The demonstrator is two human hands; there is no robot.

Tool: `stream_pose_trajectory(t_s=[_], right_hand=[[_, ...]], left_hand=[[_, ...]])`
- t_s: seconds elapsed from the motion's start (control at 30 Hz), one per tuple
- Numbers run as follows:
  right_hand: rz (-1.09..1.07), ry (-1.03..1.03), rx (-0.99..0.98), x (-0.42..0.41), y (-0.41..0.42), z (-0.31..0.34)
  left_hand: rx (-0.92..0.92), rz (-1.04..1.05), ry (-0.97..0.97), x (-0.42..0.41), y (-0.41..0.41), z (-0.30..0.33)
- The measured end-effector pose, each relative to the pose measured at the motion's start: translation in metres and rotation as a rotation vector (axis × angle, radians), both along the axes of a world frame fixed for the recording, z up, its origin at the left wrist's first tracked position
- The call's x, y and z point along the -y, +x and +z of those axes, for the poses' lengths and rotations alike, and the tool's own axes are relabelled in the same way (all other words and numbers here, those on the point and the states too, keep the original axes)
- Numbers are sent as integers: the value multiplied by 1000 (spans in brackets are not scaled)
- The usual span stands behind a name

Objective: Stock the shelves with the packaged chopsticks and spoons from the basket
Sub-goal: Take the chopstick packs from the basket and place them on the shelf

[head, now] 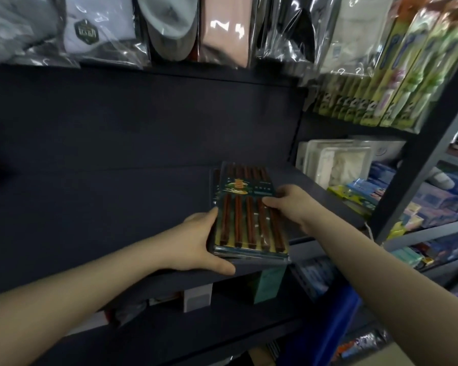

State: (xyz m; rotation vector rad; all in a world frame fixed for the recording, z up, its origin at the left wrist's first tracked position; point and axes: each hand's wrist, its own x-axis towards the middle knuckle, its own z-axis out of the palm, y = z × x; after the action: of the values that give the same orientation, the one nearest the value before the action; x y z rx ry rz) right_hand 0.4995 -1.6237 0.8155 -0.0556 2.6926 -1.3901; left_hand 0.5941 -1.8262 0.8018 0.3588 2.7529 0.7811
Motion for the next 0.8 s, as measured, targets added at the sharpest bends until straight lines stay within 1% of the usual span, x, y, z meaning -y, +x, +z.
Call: stream_pose_trajectory(t_s=[0.07,0.17,0.2,0.27,0.33,0.4,0.43,0.5,0.57,0.63,0.73,0.8], right_hand=[[46,146,-107,-3,-5,3],[96,457,-227,-23,-11,12],[102,524,-283,-33,-12,14],[160,556,-399,-54,-5,18],[311,567,-488,-73,4,17],[436,604,-474,-91,8,11],[452,628,-432,-99,7,8],[421,701,-396,-112,0,1],[369,800,-443,-119,-6,-5],[323,799,-480,-121,-10,-8],[293,775,-511,-114,-13,-10],[285,796,-548,-104,-10,-10]], left_hand=[[-54,27,-11,-11,-6,-5],[-101,57,-11,-37,-14,-7],[-108,59,-13,-48,-19,-7],[-150,64,-17,-71,-32,-5],[-212,75,-32,-95,-48,-7],[-241,81,-60,-115,-63,-9],[-219,73,-66,-123,-70,-9],[-157,37,-56,-133,-78,-6],[-183,29,-57,-135,-77,0],[-322,77,-36,-131,-65,5],[-509,176,46,-121,-32,7],[-612,218,34,-111,-4,4]])
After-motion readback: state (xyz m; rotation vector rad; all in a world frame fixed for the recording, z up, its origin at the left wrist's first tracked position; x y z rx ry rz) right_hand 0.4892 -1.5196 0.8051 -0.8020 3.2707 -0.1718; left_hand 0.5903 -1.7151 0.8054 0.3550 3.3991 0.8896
